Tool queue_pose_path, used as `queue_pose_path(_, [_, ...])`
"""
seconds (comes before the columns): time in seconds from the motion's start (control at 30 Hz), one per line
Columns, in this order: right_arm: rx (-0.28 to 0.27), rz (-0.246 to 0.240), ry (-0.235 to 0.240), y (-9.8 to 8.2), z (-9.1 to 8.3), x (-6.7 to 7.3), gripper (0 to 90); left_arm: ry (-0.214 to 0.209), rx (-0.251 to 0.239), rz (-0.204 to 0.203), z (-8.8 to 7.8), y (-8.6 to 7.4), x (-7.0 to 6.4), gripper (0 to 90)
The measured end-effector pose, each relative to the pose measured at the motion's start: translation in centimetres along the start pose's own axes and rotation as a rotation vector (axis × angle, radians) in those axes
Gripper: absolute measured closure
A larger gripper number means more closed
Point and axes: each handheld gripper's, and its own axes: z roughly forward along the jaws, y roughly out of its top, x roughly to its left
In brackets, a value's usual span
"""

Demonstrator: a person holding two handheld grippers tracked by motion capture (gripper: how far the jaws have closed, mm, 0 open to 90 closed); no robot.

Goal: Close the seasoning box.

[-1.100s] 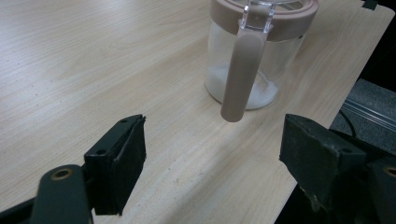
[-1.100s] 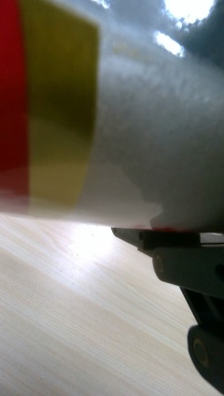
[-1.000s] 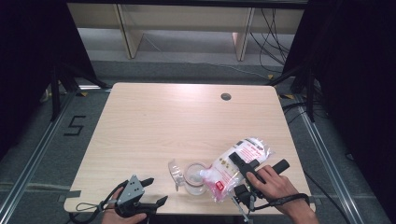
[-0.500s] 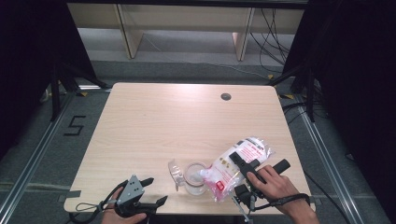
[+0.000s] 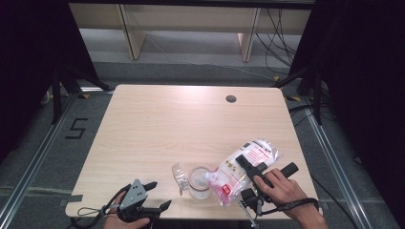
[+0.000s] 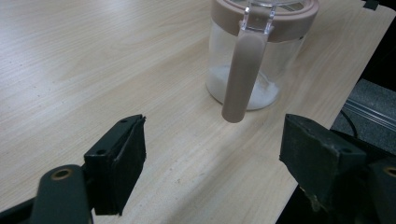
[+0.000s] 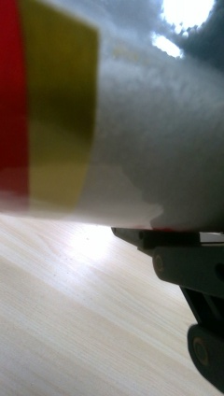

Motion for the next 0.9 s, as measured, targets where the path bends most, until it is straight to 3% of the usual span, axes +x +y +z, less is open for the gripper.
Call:
queue_pose_path(0.5, [0.003,0.017,-0.003,-0.13,-0.19,0.02,54.1,0.003,0.000,0.000,0.00,0.00,0.03,22.0])
queue_pose_path(0.6, [0.004,0.012,-0.003,-0.14,-0.21,0.02,54.1,-0.001,-0.007,-0.012,0.10,-0.03,-0.10,22.1])
queue_pose_path(0.67, [0.008,0.009,0.001,-0.13,-0.21,0.05,54.1,0.003,0.002,0.002,-0.01,-0.01,0.02,22.0])
queue_pose_path(0.77, [0.026,0.004,-0.005,-0.07,-0.31,0.20,54.2,0.006,0.002,-0.030,0.01,-0.06,-0.16,22.0])
queue_pose_path(0.8, [0.028,-0.021,0.005,-0.02,-0.30,-0.01,54.2,0.004,0.001,-0.026,0.04,-0.06,-0.16,22.0])
queue_pose_path(0.83, [0.008,-0.014,-0.010,0.10,-0.11,0.04,54.2,0.001,-0.003,-0.003,0.07,-0.01,-0.03,22.0])
queue_pose_path(0.9, [0.037,-0.037,0.001,0.10,-0.34,-0.16,54.3,0.002,0.002,0.002,0.01,0.00,0.01,22.1])
